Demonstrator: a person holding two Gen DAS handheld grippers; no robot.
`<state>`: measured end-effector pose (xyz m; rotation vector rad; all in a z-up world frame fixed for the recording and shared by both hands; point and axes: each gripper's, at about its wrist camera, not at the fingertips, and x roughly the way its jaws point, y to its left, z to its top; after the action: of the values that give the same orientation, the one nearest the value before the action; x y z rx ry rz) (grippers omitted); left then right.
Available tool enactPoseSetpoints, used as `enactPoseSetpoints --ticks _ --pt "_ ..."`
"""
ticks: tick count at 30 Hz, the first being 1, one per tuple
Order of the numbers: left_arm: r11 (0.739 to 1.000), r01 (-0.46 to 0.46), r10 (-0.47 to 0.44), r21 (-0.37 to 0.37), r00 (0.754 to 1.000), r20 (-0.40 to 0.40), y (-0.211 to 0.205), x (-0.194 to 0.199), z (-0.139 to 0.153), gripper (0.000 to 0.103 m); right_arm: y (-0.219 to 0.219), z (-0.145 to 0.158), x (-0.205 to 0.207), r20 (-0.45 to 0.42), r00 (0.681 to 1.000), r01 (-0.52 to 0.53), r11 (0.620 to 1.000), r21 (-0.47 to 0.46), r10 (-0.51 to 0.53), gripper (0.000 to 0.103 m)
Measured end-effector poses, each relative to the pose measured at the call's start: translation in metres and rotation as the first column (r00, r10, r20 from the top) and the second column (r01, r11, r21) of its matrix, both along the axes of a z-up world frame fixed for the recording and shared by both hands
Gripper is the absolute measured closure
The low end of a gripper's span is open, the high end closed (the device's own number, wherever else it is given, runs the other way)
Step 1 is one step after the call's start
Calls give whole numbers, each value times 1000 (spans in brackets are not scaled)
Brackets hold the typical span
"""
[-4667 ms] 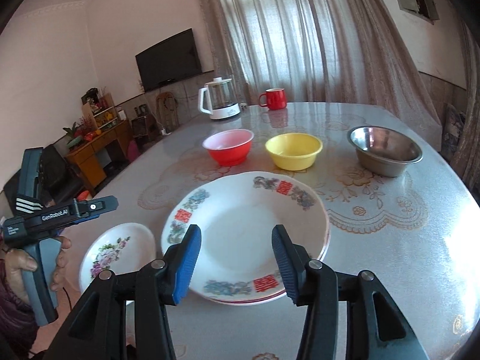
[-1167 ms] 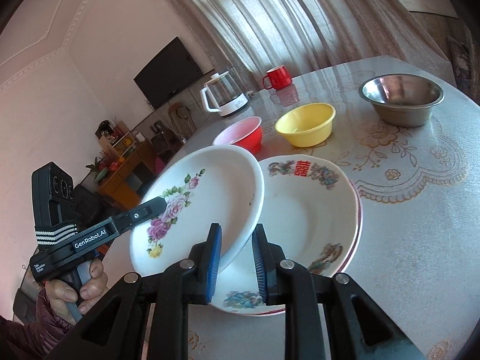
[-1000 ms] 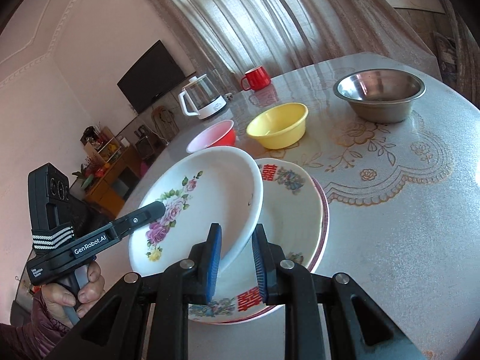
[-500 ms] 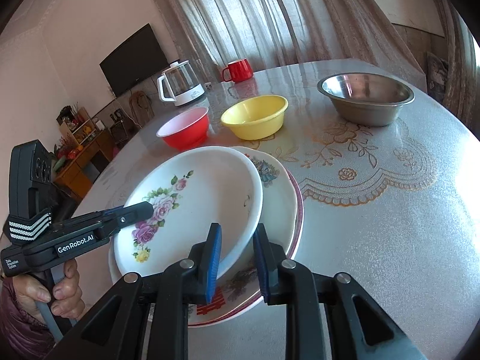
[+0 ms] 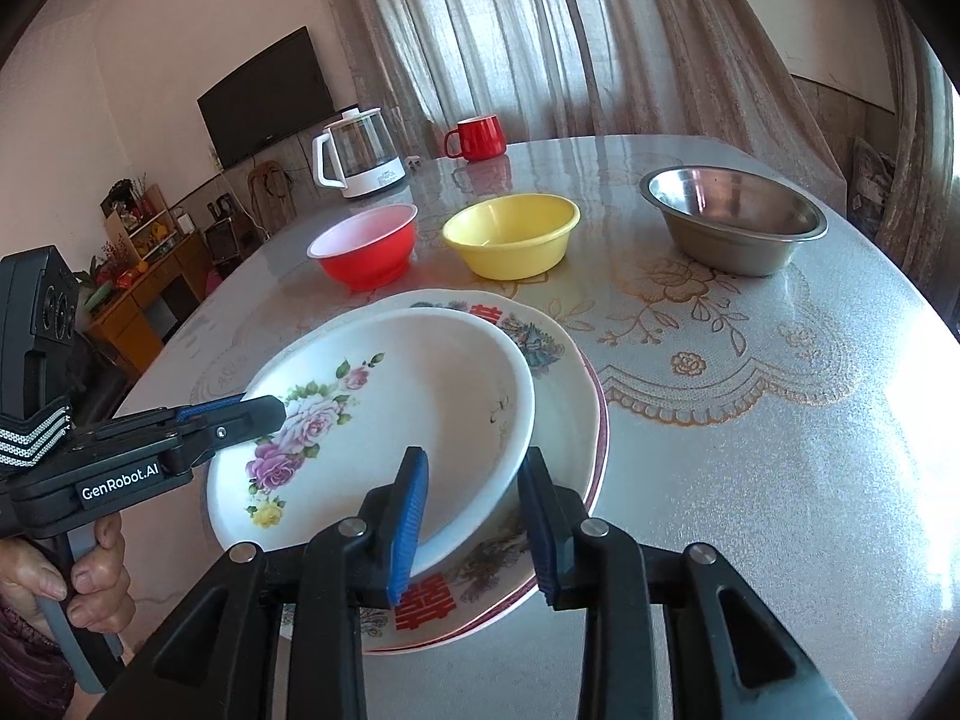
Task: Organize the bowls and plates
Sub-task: 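Lower the pink-rose plate onto the double-happiness plate with both tools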
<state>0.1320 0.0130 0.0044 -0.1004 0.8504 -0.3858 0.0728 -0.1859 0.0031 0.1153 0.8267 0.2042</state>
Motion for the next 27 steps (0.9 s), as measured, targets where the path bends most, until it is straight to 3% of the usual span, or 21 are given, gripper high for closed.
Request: enactPoseSetpoints --ticks 3,8,10,18,20,22,27 --pt "1000 -20 20 -2 1000 1 2 -1 1 84 8 -1 3 8 1000 -15 999 -45 15 65" --pt "999 -21 21 -25 1000 1 7 -5 5 84 23 -2 6 4 999 -33 987 -160 34 62" --pt "1000 -18 18 -16 1000 8 5 -7 5 84 20 -1 4 4 999 -33 991 -131 33 56" --pt "999 -28 28 -18 1000 5 8 -12 3 82 2 7 -4 30 999 18 998 -64 -17 56" --pt "999 -29 29 -18 1000 10 9 -13 3 81 -2 9 -5 43 999 29 998 -50 -27 59" --pt "999 -30 30 -14 999 14 9 -14 3 81 -2 8 -2 35 999 22 998 -56 -21 74" --pt "1000 -18 18 8 999 32 4 -18 3 78 6 0 3 33 999 16 994 -111 -13 81"
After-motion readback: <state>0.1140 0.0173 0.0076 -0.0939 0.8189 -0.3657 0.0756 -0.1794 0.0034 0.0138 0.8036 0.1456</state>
